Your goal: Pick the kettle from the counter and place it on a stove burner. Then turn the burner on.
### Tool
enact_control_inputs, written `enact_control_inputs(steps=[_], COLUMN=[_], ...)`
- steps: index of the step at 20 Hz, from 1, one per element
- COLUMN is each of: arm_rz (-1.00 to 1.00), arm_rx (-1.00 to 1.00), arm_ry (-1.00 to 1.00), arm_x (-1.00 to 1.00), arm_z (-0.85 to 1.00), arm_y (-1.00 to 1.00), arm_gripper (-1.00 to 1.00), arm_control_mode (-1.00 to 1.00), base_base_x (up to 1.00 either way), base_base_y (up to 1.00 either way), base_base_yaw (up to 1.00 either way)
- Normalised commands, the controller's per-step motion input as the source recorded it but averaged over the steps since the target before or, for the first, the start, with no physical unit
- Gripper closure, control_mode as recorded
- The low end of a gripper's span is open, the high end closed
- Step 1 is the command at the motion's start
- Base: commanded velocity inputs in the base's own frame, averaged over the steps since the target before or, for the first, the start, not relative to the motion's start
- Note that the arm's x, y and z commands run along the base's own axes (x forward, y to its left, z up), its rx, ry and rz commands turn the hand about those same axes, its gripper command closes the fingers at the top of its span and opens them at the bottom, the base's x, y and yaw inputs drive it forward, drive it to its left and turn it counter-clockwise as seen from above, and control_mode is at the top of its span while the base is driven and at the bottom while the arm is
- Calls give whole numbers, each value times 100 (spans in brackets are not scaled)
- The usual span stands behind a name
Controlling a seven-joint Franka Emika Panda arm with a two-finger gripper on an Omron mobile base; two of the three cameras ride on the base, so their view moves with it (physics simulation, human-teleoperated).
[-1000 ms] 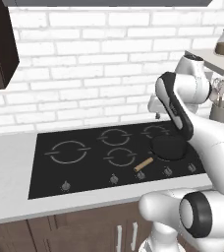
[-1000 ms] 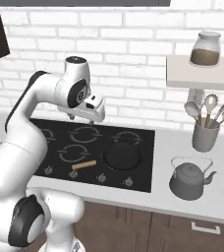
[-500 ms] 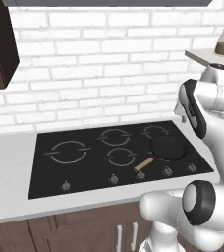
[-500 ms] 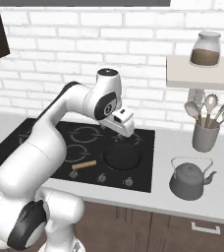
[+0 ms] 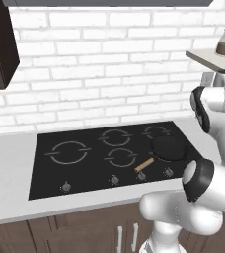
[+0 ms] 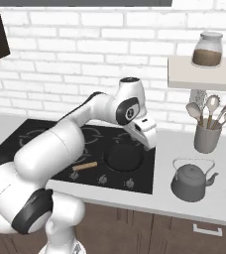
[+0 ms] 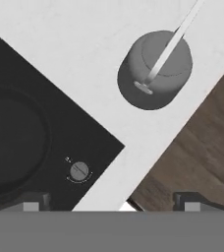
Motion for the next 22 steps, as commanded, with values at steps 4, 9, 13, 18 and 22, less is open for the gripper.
enact_control_inputs(steps=[4, 9, 13, 18, 22], arm_rz=[-32, -18, -13, -9, -2], arm_rx=[-23, -4, 5, 10, 9], arm_ry=[20, 4, -2, -10, -9], arm_x=[16, 13, 0, 0, 0], arm_z=[-7, -32, -27, -3, -11], arm_y=[-16, -41, -80, -71, -51], arm_gripper=[-100, -100, -100, -100, -100], arm_control_mode=[-100, -100, -100, -100, -100], base_base_x=[0, 0, 0, 0, 0], base_base_y=[0, 0, 0, 0, 0], base_base_yaw=[0, 0, 0, 0, 0])
